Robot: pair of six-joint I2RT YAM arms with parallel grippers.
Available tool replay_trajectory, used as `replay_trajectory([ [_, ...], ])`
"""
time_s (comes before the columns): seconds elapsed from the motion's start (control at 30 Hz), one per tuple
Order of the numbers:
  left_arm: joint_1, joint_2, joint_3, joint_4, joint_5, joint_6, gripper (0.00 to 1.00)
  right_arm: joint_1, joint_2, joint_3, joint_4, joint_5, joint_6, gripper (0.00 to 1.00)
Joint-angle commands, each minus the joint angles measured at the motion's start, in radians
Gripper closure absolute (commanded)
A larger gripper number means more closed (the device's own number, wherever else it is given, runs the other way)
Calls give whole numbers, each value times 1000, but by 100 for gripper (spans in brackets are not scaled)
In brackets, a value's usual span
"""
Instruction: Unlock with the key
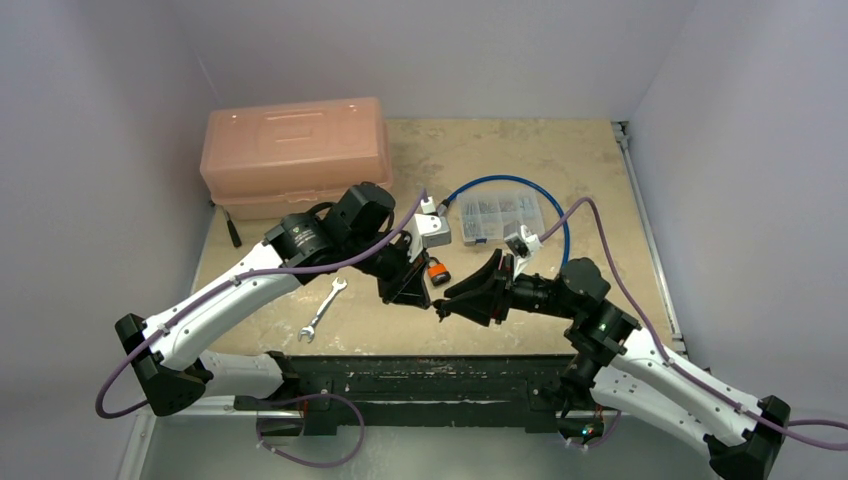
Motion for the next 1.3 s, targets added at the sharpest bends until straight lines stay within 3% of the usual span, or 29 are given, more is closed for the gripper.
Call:
replay_trajectory([
  [0.0,5,-9,47,47,35,17,100,-1,6,11,65,-25,-9,63],
  [0.63,8,-27,50,57,47,15,100,0,18,-12,79,-29,-19,57],
  [1.27,12,-32,50,67,52,12,100,-1,23,-27,86,-45,-19,62],
])
